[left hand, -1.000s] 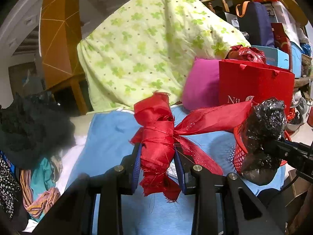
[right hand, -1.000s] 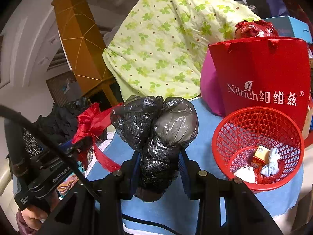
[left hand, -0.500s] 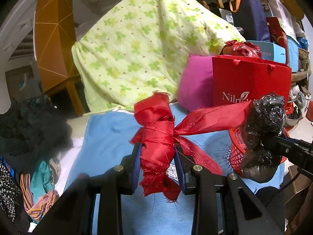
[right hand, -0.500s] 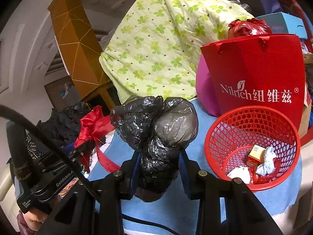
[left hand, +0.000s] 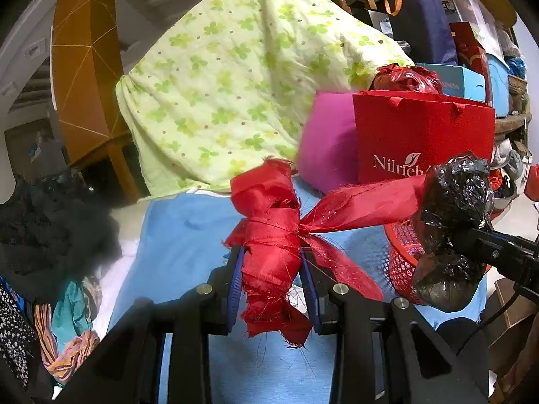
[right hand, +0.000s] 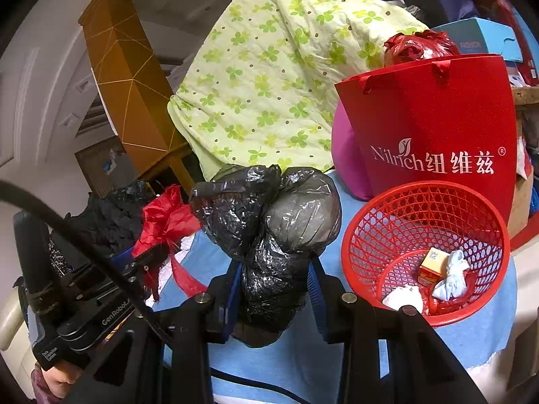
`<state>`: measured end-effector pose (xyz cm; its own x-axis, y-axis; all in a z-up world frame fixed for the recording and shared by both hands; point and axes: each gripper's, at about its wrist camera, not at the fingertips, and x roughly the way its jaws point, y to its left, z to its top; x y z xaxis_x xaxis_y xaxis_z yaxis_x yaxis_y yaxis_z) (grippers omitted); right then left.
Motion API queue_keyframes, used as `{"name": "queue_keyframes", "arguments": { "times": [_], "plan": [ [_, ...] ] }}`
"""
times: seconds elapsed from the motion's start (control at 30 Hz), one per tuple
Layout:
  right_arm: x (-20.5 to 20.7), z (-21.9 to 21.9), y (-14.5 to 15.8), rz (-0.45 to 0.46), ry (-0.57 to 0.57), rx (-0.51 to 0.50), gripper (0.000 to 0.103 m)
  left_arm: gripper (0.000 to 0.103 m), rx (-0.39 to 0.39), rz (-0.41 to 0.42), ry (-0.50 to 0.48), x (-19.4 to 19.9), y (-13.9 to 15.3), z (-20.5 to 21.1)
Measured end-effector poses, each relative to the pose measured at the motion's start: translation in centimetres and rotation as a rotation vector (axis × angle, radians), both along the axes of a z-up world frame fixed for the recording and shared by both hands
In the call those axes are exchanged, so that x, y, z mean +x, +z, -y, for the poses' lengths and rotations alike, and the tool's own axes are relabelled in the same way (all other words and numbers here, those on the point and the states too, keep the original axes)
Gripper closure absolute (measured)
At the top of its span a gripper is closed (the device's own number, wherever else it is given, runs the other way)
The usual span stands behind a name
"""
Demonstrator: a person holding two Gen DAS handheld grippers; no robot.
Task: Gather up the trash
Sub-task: 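Lift and carry the ribbon bundle and black bag toward the red mesh basket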
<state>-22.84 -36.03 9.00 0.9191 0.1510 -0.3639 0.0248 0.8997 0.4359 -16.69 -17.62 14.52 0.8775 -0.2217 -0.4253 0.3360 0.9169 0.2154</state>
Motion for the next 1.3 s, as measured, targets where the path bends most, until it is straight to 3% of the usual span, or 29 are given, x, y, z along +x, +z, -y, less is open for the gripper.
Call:
{"name": "queue_keyframes", "arguments": {
  "times": [1.3],
  "plan": [
    [-1.3,3.4,-1.1,-0.007,-0.061,0.065,0.064,0.069,0.052,-0.029,-0.056,0.0,-1.4,3.8]
  ]
}}
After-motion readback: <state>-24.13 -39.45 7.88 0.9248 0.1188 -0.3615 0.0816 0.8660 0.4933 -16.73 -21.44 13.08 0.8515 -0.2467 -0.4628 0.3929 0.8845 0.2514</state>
